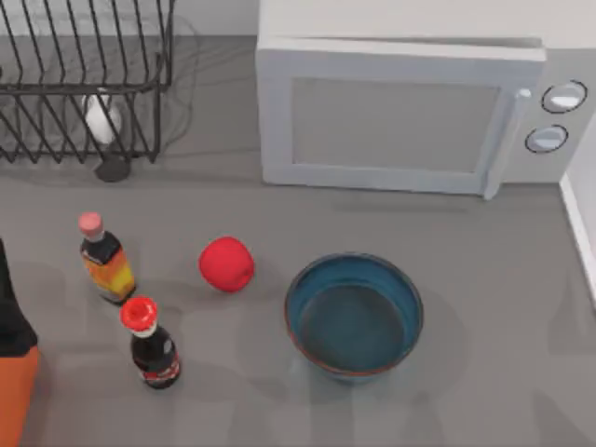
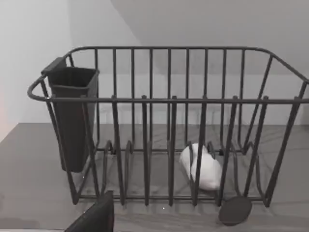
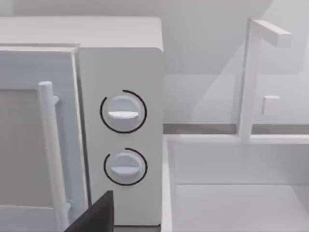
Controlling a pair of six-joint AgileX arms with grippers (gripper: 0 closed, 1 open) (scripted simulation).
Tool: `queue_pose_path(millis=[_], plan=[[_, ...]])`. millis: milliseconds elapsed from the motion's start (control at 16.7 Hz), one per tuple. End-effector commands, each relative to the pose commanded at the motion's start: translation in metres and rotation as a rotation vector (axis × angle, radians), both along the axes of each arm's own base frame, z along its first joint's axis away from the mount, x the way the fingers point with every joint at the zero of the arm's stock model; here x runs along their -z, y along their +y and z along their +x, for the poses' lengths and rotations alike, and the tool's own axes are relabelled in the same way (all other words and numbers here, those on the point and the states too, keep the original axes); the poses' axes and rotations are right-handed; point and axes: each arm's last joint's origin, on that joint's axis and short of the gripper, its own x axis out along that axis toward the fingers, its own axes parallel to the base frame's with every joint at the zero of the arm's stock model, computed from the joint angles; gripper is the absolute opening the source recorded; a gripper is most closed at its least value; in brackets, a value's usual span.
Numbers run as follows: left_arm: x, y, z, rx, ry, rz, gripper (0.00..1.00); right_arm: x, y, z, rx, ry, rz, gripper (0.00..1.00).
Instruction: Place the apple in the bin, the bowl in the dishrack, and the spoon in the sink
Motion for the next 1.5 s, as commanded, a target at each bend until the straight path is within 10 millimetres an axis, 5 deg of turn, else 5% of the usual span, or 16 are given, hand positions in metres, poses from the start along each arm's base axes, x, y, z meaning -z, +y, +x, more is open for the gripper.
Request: queue_pose_path(millis=[240, 540, 720, 960, 1200, 1500], plan=[[-0.006, -0.001, 0.000, 0.016, 0.018, 0.001, 1.00, 0.000, 0.000, 0.000, 0.000, 0.000, 0.000, 1.00], [-0.054, -0.011, 0.010, 0.110, 0.173, 0.025, 1.00, 0.000, 0.000, 0.000, 0.000, 0.000, 0.000, 1.00], [-0.089, -0.022, 0.033, 0.185, 0.349, 0.072, 1.00, 0.000, 0.000, 0.000, 0.000, 0.000, 0.000, 1.00], [-0.114, -0.051, 0.092, 0.296, 0.671, 0.189, 1.00, 0.000, 0.000, 0.000, 0.000, 0.000, 0.000, 1.00], [-0.099, -0.097, 0.160, 0.411, 1.013, 0.346, 1.00, 0.000, 0.000, 0.000, 0.000, 0.000, 0.000, 1.00], [-0.050, -0.158, 0.219, 0.534, 1.333, 0.517, 1.00, 0.000, 0.000, 0.000, 0.000, 0.000, 0.000, 1.00]])
